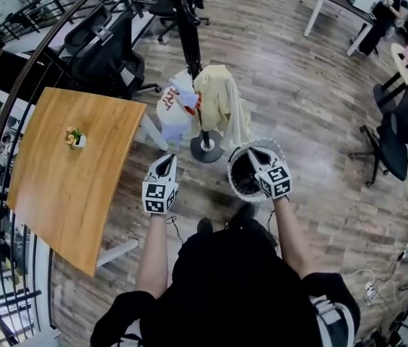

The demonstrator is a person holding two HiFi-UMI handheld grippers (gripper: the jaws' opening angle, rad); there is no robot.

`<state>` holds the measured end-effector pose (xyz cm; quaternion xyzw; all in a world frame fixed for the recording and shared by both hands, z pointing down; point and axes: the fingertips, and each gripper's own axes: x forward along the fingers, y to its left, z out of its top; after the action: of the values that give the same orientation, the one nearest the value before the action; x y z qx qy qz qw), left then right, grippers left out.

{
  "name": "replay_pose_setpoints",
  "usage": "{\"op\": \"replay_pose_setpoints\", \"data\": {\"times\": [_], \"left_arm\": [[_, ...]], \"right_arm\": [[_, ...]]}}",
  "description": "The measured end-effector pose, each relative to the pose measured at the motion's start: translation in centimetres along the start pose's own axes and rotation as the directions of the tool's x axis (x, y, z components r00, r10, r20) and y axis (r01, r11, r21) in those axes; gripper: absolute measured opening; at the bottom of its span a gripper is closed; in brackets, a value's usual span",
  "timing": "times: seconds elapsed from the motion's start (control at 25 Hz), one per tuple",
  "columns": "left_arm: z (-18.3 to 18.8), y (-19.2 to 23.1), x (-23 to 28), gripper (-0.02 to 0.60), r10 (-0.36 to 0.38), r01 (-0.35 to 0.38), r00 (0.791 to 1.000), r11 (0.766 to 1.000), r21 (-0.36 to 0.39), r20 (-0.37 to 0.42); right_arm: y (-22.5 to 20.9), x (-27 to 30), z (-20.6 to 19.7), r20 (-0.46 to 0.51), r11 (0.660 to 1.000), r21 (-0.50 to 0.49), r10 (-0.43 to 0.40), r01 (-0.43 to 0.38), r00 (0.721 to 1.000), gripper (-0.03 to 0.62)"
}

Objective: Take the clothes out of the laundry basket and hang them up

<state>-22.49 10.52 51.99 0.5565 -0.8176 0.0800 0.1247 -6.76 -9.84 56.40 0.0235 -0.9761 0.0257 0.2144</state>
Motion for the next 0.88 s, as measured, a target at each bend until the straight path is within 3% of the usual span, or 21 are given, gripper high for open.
{"op": "replay_pose_setpoints", "data": {"times": [0.44, 0.88], "left_arm": [[-2.2, 1.9, -4.5, 0.02, -0.089, 0.089, 0.996, 0.995, 0.037, -0.019], [-4.0, 2.8, -8.2, 0.02, -0.117, 0.119, 0.993, 0.991, 0.061, -0.035]], "right_arm": [[5.7, -1.2, -2.2, 0.005, 0.994, 0.083, -0.076, 0.075, 0.997, 0.006], [9.8, -2.3, -4.3, 0.002, 0.986, 0.128, -0.104, 0.103, 0.995, 0.008]]}}
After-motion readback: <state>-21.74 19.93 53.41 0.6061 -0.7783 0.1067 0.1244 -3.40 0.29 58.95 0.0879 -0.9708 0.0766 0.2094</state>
